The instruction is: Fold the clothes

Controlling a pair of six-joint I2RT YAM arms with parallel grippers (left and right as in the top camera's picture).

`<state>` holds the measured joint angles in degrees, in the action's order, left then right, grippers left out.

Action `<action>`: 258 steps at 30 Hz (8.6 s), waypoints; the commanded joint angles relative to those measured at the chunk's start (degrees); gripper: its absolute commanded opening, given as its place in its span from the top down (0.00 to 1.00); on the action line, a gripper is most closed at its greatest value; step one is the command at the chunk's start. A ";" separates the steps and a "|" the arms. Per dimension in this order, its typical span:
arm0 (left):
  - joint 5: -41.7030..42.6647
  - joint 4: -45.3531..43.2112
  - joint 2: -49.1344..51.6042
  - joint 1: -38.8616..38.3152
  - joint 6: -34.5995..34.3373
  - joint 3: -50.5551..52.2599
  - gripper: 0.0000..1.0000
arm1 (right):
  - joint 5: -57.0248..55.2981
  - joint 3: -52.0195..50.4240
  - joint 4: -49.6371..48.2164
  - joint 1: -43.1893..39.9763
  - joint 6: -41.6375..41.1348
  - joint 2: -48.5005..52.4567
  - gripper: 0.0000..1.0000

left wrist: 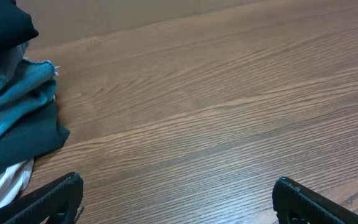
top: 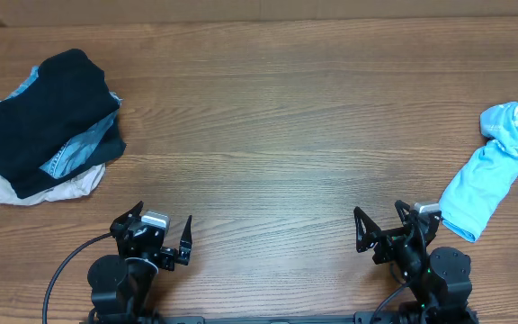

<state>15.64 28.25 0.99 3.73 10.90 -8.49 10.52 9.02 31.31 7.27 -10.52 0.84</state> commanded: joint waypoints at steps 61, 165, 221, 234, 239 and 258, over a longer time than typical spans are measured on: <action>8.90 30.71 54.69 -0.17 -15.56 -64.70 0.00 | 2.86 49.22 13.75 0.09 -10.93 54.03 0.00; 1.77 48.15 86.25 -22.56 -9.53 -89.50 0.00 | -6.43 63.78 18.08 -27.93 -20.50 102.86 0.12; -17.79 57.16 85.72 -22.45 -9.81 -117.68 0.00 | 30.73 102.49 17.70 -19.32 -3.26 75.80 0.96; -17.57 58.18 85.61 -22.45 -9.73 -123.03 0.00 | 1.40 102.51 25.35 -10.73 0.59 75.36 0.96; -17.99 58.69 85.61 -22.45 -8.63 -123.01 0.00 | -11.93 106.88 25.88 -25.11 1.42 75.36 0.96; -19.12 58.29 85.55 -22.45 -8.28 -123.03 0.00 | 12.11 110.60 33.92 2.73 -1.42 99.27 0.96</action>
<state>-2.48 86.83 87.22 -18.76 1.69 -130.23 19.94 120.55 65.32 0.19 -11.77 94.11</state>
